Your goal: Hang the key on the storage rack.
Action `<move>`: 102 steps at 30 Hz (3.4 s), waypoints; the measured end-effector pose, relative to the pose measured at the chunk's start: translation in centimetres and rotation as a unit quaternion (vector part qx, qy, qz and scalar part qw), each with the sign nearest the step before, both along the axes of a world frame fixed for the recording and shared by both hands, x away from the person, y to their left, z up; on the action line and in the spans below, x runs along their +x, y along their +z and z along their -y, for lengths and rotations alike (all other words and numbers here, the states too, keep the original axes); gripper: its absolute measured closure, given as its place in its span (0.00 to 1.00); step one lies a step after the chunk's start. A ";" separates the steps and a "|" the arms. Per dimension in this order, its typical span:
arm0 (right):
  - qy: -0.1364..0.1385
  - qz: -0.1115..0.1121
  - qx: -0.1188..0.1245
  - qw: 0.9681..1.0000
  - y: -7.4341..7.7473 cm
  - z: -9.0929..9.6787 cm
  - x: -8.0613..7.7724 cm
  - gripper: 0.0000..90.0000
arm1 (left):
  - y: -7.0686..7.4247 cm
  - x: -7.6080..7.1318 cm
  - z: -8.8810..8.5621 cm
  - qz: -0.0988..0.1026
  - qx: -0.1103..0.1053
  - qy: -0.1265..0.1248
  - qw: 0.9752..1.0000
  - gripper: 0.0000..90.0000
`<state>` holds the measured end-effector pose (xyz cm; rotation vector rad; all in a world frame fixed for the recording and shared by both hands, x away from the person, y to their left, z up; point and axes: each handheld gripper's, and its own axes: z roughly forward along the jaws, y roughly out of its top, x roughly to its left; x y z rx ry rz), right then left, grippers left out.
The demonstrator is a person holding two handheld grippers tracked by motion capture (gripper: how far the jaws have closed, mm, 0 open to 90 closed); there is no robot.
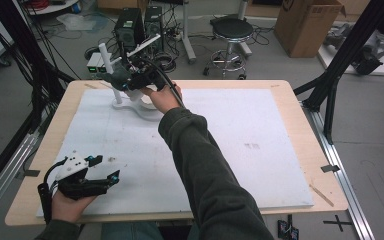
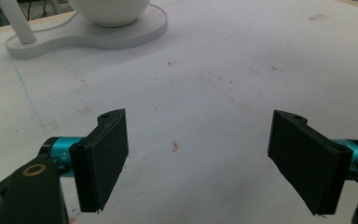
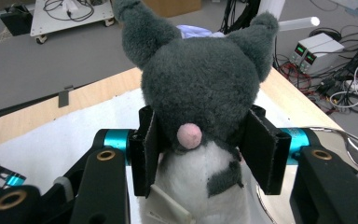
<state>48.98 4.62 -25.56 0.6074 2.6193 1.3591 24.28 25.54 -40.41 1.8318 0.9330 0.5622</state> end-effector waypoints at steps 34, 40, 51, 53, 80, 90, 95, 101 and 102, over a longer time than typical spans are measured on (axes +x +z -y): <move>-0.040 -0.004 -0.009 0.999 -2.8 -2.1 1.7 0.56 | 0.0 0.0 -0.1 -0.001 -0.003 0.000 1.000 0.23; -0.041 -0.007 -0.015 0.999 -3.1 -2.3 1.7 0.56 | 0.0 0.0 -0.1 -0.001 -0.004 0.001 1.000 0.23; -0.037 -0.007 -0.034 0.999 -3.7 -2.8 1.8 0.56 | 0.0 0.0 -0.2 0.000 -0.004 0.000 1.000 0.23; -0.038 -0.007 -0.037 0.999 -3.7 -2.8 1.8 0.56 | 0.0 0.0 -0.2 -0.001 -0.006 0.002 1.000 0.23; -0.055 -0.026 -0.058 0.996 -4.7 -3.0 2.2 0.56 | 0.0 -0.1 -0.4 0.001 -0.006 0.003 1.000 0.23; -0.055 -0.032 -0.064 0.996 -5.2 -3.3 2.3 0.55 | 0.0 -0.1 -0.4 0.001 -0.006 0.003 1.000 0.23; -0.057 -0.033 -0.064 0.996 -5.6 -3.4 2.2 0.55 | 0.0 -0.1 -0.4 0.001 -0.008 0.004 1.000 0.23; -0.063 -0.039 -0.066 0.995 -6.2 -3.4 2.2 0.55 | 0.0 -0.1 -0.5 0.000 -0.008 0.005 1.000 0.23; -0.064 -0.042 -0.067 0.995 -6.4 -3.4 2.3 0.55 | 0.0 -0.1 -0.4 0.001 -0.009 0.005 1.000 0.23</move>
